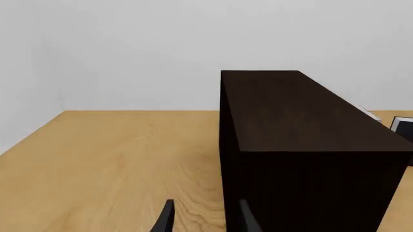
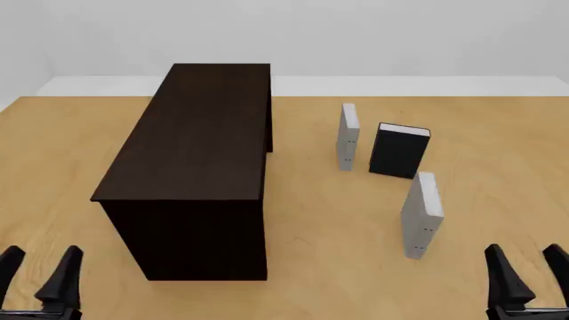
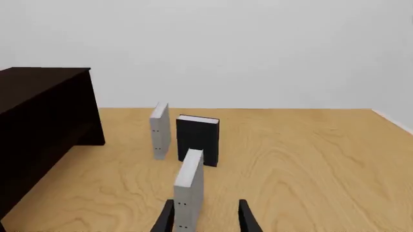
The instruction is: Pick up the book on the right and place it under the cabinet shelf.
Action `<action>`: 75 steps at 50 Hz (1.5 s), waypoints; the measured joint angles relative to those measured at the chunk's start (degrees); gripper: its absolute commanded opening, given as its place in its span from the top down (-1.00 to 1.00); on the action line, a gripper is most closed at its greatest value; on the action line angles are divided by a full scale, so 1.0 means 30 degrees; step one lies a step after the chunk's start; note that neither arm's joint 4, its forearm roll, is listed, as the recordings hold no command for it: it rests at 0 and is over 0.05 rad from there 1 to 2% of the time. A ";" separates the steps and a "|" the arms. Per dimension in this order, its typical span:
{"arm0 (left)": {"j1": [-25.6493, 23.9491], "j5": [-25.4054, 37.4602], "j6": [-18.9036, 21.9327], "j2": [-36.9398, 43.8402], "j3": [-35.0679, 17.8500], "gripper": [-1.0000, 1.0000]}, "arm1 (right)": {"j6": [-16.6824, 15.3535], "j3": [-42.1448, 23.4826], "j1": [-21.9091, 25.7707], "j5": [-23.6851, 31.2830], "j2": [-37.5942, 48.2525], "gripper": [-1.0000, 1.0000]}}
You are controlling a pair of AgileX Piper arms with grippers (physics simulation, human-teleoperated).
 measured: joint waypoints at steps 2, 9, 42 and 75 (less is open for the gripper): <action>0.0000 -0.0001 0.0000 0.0012 -0.0009 -1.00 | 0.0124 -0.0108 -0.0014 -0.0036 0.0307 -1.00; -0.0001 -0.0003 -0.0001 0.0048 -0.0035 -1.00 | 0.0383 -0.1034 0.0258 0.0335 0.1399 -1.00; -0.0001 -0.0001 0.0000 0.0088 -0.0075 -1.00 | 0.1779 -0.9442 0.1128 0.6012 0.9684 -1.00; -0.0001 -0.0001 -0.0001 0.0091 -0.0076 -1.00 | 0.2236 -1.3242 0.1520 0.7638 1.5505 -1.00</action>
